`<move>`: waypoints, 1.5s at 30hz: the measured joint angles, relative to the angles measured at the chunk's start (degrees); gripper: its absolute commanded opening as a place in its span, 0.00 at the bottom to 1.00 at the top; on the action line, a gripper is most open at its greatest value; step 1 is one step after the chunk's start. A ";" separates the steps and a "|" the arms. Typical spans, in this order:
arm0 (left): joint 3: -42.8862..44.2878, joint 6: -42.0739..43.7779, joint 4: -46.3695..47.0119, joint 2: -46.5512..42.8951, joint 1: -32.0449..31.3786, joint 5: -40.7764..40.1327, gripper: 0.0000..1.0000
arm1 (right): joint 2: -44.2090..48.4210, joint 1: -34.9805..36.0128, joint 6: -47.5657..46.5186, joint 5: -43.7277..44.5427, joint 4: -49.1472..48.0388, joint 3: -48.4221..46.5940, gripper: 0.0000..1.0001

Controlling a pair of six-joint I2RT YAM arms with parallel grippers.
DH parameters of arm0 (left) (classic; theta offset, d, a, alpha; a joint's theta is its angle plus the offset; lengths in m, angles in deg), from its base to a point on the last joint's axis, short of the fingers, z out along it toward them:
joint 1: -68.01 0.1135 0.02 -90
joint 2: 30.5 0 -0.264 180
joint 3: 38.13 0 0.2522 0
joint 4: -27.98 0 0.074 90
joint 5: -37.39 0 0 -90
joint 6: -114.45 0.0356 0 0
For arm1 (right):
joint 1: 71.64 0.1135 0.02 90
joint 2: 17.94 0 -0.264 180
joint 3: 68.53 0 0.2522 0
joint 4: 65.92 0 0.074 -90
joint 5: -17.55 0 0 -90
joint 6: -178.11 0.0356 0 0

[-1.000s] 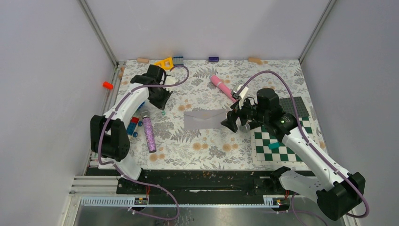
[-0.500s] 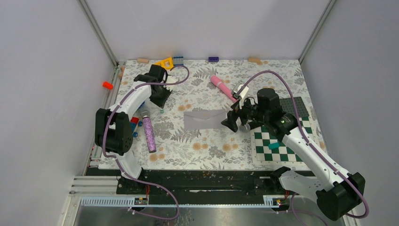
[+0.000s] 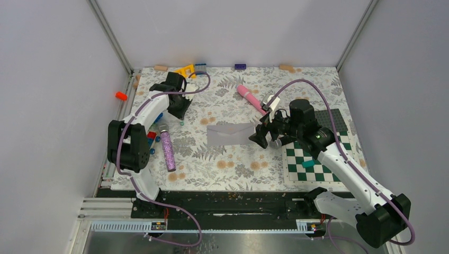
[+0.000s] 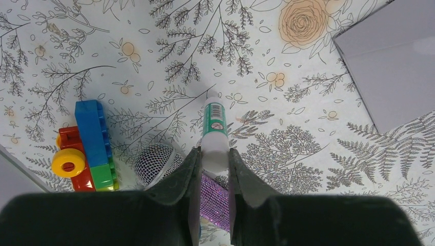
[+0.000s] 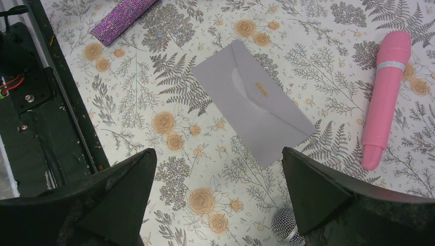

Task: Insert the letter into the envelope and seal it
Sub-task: Place the solid glue at the center of the board.

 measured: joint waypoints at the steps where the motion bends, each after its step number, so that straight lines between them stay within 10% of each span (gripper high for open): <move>1: 0.00 -0.15 0.11 0.04 0.07 0.11 0.02 | -0.02 0.00 0.00 0.00 0.00 0.00 1.00; 45: -0.85 -1.07 2.34 1.14 0.87 1.66 0.17 | -0.35 -0.04 0.02 -0.44 0.00 0.00 0.99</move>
